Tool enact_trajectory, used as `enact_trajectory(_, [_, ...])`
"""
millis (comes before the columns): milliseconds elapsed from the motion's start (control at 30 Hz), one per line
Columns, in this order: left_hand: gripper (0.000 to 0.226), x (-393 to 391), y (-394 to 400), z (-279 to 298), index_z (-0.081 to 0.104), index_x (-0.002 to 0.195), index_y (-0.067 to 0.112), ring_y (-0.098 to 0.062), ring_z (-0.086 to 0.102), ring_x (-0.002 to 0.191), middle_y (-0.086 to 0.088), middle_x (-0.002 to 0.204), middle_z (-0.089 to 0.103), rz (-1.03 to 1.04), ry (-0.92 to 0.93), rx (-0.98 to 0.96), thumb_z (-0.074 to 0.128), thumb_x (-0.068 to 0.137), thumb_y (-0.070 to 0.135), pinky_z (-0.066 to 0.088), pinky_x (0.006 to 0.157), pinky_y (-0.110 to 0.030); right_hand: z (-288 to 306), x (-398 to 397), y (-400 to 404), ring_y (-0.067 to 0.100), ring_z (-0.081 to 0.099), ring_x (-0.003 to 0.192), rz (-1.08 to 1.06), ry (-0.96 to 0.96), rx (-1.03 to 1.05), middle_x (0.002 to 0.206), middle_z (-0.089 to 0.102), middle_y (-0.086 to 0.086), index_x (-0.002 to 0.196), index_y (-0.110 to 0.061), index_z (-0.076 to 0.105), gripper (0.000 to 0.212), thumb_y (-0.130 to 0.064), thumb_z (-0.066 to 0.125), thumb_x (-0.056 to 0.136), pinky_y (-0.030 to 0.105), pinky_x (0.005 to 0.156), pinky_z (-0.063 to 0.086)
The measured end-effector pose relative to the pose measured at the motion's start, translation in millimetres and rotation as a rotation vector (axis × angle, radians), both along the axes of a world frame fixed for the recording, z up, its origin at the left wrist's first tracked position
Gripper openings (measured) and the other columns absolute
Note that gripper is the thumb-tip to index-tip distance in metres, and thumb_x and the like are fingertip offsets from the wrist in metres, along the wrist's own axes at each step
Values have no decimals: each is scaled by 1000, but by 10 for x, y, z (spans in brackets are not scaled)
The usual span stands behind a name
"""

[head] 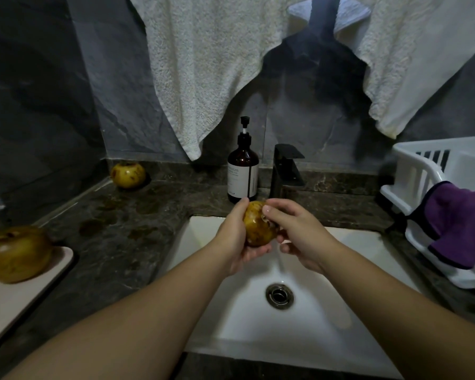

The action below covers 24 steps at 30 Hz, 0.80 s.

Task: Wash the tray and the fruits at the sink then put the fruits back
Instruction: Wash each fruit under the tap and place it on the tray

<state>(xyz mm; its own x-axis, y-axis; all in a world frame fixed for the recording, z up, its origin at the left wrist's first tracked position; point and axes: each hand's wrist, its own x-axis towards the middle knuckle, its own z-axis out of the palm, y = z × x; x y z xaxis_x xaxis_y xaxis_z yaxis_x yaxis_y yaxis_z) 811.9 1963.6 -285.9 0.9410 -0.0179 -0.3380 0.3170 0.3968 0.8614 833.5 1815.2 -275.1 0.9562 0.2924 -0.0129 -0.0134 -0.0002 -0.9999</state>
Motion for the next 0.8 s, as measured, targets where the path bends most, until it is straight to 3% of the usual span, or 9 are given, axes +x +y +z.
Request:
enact_trajectory(133, [61,19,18,-4,64,134,22,-31,74,92,-23,125,70,-16,6,6,53,97,68,60,56,-32,37,5,-52,11,56,63,43,11,20,111,65,8,122,-37,69,30,-32,73,92,23,50,45])
enact_trajectory(300, [57,53,-28,-45,63,135,30,-31,75,101,-17,123,70,-12,-35,147,54,95,70,61,66,-35,42,-30,-23,17,57,71,-34,-14,-135,110,65,7,116,-37,63,40,-51,79,82,22,48,46])
enact_trajectory(433, [61,50,16,-37,67,131,24,-29,74,94,-20,119,73,-3,-11,62,54,94,71,60,63,-33,77,-25,-66,12,56,66,35,25,-8,107,65,7,117,-36,69,26,-31,73,93,23,52,48])
enact_trajectory(567, [61,47,11,-44,66,130,25,-31,73,93,-21,120,71,1,-12,93,56,93,73,60,60,-33,48,-36,-21,15,56,70,-23,-20,-112,110,65,5,117,-39,66,31,-44,76,88,23,50,47])
enact_trajectory(700, [64,31,25,-16,65,133,21,-30,73,90,-23,124,71,-16,-9,11,52,95,71,59,58,-32,59,3,-80,10,57,63,54,36,45,107,67,7,117,-35,70,27,-25,74,92,22,53,49])
enact_trajectory(800, [65,24,21,-33,65,134,21,-29,72,92,-22,125,70,-20,-1,13,51,96,71,59,57,-32,20,18,-77,10,61,69,66,17,-1,111,68,6,121,-34,69,36,-22,78,89,23,54,49])
